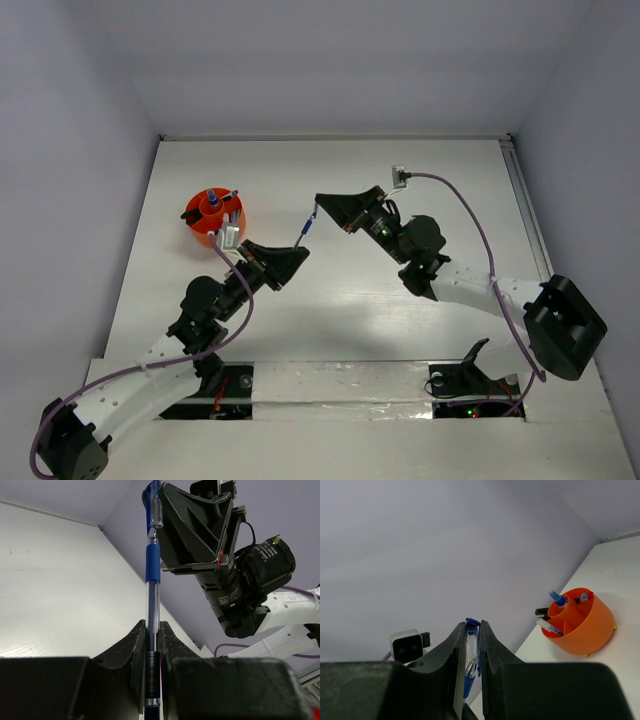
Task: Sort the stationery into containers
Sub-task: Close the pen cap on the pen.
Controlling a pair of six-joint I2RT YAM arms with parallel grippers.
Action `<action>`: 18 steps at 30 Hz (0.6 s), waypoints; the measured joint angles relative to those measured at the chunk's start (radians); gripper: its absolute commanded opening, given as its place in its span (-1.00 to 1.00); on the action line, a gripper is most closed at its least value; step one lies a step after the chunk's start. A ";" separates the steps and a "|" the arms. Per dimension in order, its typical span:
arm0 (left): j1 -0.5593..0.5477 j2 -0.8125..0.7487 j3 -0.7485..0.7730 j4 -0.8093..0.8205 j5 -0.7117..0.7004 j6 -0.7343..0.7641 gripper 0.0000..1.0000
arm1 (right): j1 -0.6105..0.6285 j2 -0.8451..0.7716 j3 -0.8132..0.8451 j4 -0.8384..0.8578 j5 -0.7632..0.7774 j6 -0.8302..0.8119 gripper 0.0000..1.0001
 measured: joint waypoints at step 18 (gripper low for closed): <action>0.000 0.050 0.006 0.091 -0.007 0.001 -1.00 | 0.056 0.002 -0.005 0.034 0.078 -0.005 -1.00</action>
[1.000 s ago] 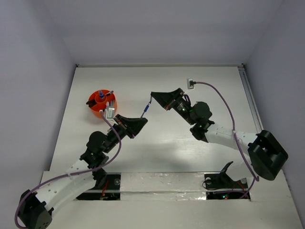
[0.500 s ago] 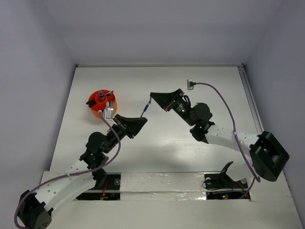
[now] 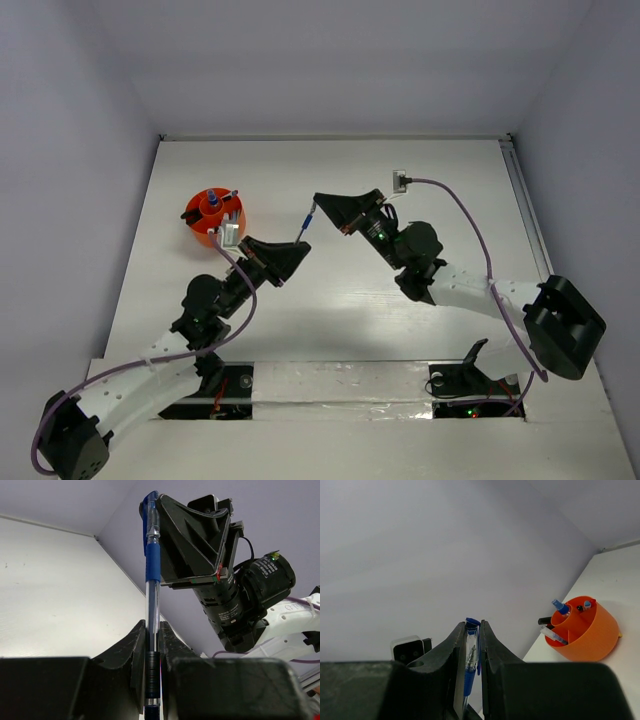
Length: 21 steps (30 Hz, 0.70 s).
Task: Sort the stationery into containers
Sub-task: Close the pen cap on the pen.
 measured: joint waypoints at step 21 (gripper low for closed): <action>0.000 0.111 0.085 -0.129 0.098 0.086 -1.00 | -0.002 -0.007 0.045 -0.149 -0.076 -0.069 -1.00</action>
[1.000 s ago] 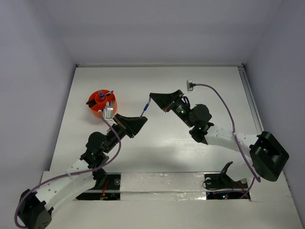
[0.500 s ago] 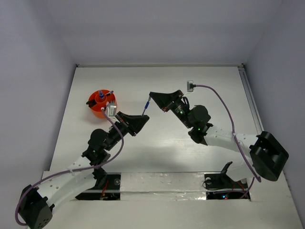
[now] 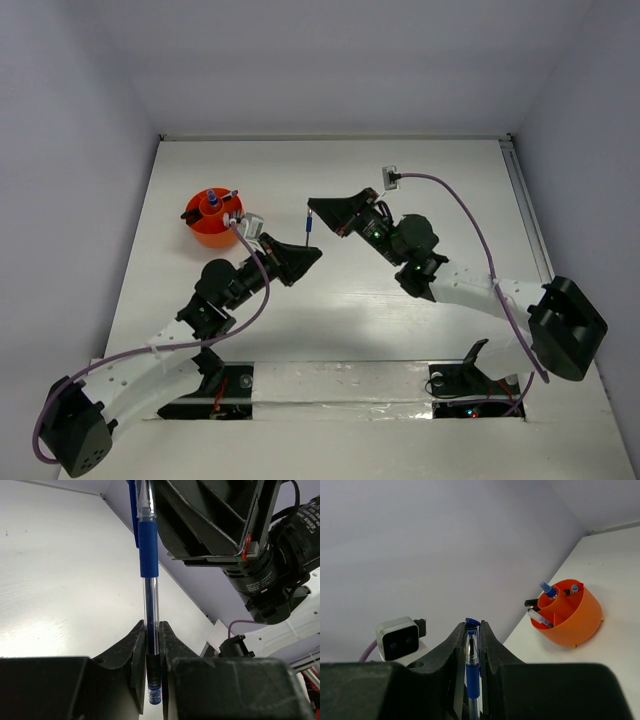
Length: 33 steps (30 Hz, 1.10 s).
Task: Sort the stationery into containers
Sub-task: Close the pen cap on the pen.
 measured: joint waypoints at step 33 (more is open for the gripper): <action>0.007 -0.038 0.166 -0.528 0.079 0.140 -1.00 | 0.001 -0.064 -0.111 -0.086 -0.088 -0.122 -1.00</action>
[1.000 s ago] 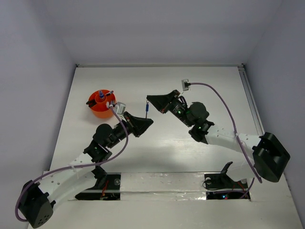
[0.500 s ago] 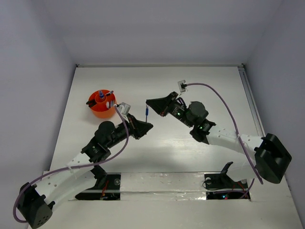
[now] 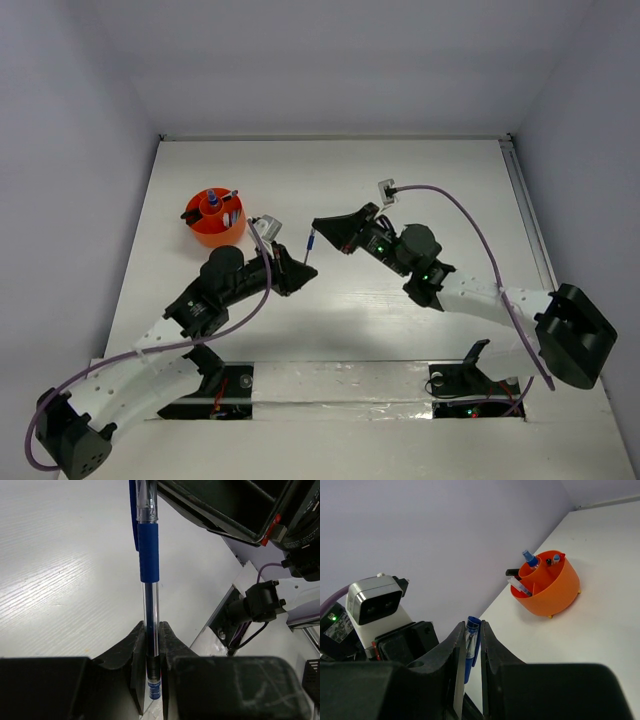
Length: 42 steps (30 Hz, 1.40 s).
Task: Sort the stationery into containers
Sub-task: Close the pen cap on the pen, then place the pen in the storage box.
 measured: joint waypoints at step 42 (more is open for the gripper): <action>0.053 -0.578 0.196 -0.301 -0.418 0.150 0.98 | -0.035 0.666 0.849 -0.185 -0.188 0.012 -1.00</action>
